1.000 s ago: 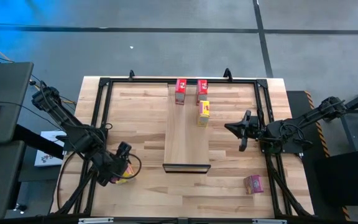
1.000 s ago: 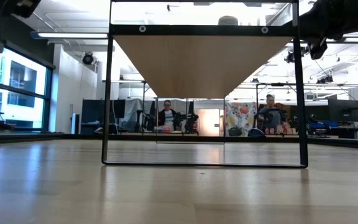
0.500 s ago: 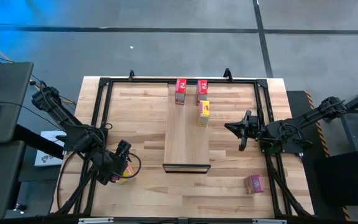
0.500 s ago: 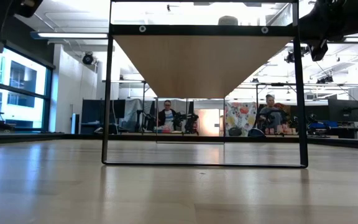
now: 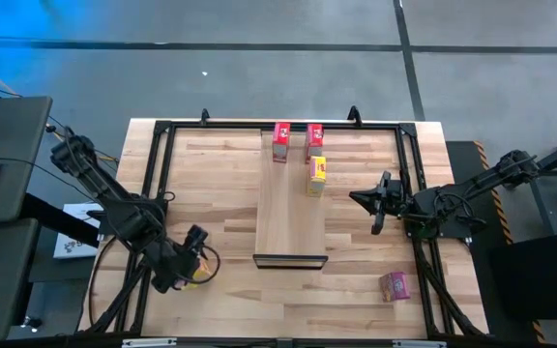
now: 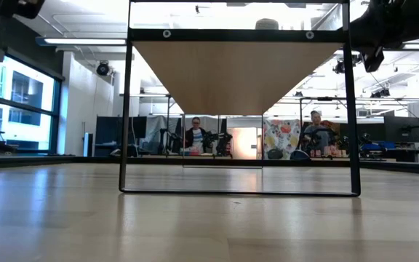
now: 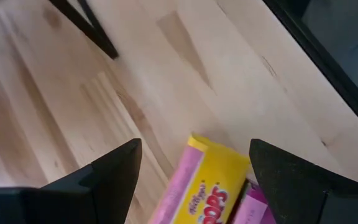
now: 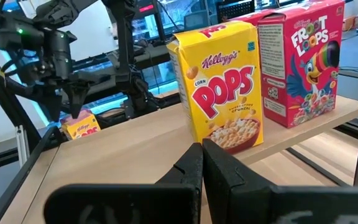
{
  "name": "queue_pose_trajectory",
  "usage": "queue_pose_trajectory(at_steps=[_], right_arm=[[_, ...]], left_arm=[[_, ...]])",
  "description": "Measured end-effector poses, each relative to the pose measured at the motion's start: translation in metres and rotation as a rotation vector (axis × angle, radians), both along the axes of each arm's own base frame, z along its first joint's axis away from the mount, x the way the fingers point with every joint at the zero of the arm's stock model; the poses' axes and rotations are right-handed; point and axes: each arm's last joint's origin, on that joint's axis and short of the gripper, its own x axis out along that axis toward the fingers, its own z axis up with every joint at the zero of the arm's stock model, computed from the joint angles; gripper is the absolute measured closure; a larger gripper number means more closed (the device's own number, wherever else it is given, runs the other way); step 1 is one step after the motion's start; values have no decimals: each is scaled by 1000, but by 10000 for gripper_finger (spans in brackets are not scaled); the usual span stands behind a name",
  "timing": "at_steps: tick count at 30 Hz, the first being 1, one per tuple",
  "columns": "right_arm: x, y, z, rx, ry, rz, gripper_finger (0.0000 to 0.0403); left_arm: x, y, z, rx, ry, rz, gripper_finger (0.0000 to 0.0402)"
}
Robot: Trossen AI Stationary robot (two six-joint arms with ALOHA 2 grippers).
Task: Stack cereal on shelf
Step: Put the yellow cereal box on the shelf aligned with the other yellow cereal box
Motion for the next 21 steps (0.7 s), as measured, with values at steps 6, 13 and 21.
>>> queue_pose_trajectory(at_steps=[6, 13, 21], right_arm=[[0, 0, -1, -2, 7, 0, 402], [0, 0, -1, 1, 6, 0, 402], [0, 0, -1, 1, 6, 0, 402]], left_arm=[[3, -11, -14, 66, 49, -70, 113], [7, -13, -21, 107, 64, -95, 113], [9, -6, -22, 152, 82, -115, 113]])
